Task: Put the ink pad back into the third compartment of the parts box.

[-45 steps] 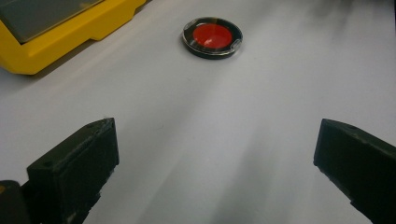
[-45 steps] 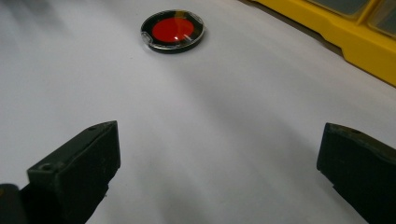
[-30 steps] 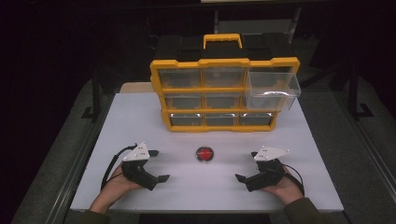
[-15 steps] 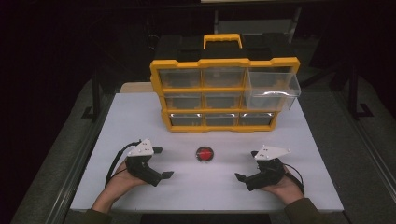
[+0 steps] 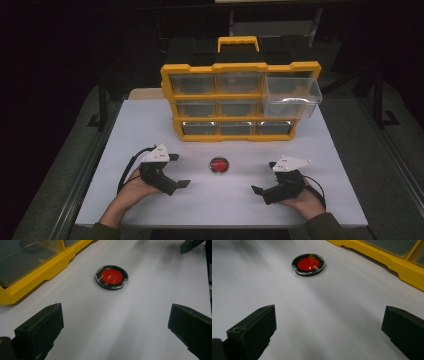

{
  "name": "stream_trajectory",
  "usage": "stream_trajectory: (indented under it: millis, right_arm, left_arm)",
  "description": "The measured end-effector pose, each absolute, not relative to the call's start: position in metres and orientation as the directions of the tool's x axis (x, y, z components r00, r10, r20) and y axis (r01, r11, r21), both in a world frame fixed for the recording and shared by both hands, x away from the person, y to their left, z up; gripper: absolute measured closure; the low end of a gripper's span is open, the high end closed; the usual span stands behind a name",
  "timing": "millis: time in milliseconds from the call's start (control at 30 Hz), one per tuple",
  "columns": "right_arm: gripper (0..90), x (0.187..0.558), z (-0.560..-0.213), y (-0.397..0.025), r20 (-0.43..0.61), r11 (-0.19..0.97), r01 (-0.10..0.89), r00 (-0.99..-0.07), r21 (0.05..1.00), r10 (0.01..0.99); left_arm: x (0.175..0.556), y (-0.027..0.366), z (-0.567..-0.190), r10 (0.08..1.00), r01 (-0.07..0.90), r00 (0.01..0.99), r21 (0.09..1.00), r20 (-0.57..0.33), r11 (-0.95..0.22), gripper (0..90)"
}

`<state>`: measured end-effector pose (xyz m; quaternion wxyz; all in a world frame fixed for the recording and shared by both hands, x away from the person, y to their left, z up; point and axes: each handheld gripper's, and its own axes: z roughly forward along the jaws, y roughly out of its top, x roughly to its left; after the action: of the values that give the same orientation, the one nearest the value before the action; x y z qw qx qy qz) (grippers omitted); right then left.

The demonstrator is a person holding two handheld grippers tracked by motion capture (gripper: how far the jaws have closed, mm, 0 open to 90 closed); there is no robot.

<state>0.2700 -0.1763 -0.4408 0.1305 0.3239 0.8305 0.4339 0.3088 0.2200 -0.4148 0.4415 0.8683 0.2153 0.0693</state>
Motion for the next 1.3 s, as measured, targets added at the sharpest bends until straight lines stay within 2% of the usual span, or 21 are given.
stream_trajectory:
  millis: [1300]
  right_arm:
    - [0.0,0.271,-0.443,-0.173,0.074,0.412,0.430,-0.758,0.803,0.648]
  left_arm:
    - [0.326,0.191,-0.407,0.391,0.287,0.918,0.796,-0.070,-0.533,0.0]
